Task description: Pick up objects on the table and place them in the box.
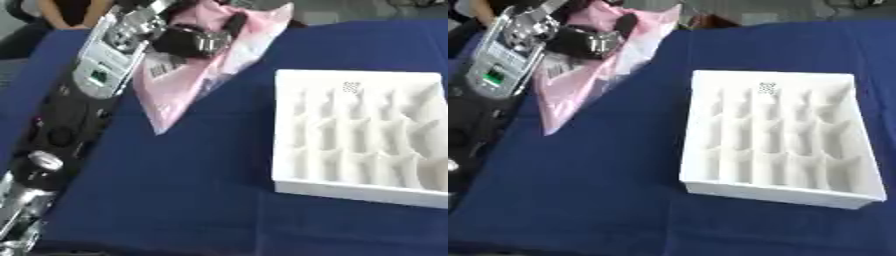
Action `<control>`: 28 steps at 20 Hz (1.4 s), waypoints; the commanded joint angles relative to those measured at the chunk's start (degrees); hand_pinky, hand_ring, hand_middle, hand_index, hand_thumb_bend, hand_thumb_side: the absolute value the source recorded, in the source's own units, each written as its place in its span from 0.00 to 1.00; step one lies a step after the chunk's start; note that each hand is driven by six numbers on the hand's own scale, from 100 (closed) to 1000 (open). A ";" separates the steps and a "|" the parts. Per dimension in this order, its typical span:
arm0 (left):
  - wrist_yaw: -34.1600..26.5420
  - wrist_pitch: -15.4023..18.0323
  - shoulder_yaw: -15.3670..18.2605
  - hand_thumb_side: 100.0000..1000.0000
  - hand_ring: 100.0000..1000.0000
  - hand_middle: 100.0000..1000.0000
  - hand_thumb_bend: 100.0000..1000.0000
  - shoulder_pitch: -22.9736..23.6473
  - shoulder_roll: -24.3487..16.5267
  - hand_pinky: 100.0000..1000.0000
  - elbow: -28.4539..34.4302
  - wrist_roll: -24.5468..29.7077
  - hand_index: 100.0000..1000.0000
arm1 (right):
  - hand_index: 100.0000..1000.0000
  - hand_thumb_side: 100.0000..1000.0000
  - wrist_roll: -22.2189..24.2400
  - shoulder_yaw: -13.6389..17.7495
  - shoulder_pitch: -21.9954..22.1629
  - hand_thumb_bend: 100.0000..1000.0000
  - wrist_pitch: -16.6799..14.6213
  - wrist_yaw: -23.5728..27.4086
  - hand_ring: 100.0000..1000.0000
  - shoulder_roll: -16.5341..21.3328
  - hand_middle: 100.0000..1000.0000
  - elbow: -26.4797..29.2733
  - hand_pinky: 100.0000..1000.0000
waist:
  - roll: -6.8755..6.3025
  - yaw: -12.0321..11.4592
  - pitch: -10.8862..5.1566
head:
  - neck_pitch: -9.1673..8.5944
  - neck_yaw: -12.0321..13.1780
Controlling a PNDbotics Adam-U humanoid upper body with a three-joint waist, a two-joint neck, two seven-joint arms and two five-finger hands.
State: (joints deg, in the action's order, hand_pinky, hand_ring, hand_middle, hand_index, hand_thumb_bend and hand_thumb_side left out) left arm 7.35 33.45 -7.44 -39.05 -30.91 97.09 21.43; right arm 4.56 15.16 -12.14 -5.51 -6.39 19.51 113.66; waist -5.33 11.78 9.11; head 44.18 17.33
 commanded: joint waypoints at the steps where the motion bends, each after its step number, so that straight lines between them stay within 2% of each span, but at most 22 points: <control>1: -0.88 1.02 -2.69 0.23 0.00 0.00 0.00 -3.75 1.92 0.00 -0.07 3.14 0.00 | 0.94 0.81 0.11 0.00 -1.37 0.00 -0.09 0.29 0.60 0.81 0.74 0.93 0.45 | 0.20 0.60 -0.41 | -0.06 1.49; 9: -0.38 2.46 -5.00 0.24 0.00 0.00 0.00 -8.53 6.89 0.00 -4.40 6.90 0.00 | 0.94 0.81 -0.12 0.18 -2.66 0.00 -0.31 0.50 0.60 0.06 0.74 0.93 0.45 | 0.26 2.46 0.42 | -0.06 2.89; 22: 0.63 4.00 -6.37 0.23 0.00 0.00 0.00 -10.32 9.46 0.00 -6.54 8.37 0.00 | 0.94 0.80 -0.36 0.26 -3.57 0.00 -0.65 0.44 0.60 -0.32 0.74 0.93 0.46 | 0.32 3.79 0.74 | -0.06 3.76; 28: 3.10 6.04 -7.55 0.21 0.00 0.00 0.00 -11.76 11.00 0.00 -8.96 8.53 0.00 | 0.93 0.80 -0.64 0.32 -4.84 0.00 -1.01 0.37 0.61 -0.78 0.74 0.93 0.46 | 0.19 5.66 1.33 | -0.06 4.88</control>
State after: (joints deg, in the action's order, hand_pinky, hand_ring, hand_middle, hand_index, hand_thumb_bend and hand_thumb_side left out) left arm 9.80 36.22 -14.93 -49.40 -19.81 88.07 27.27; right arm 3.97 15.22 -16.10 -6.18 -6.16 18.35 113.66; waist -5.46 17.48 11.17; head 44.18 21.43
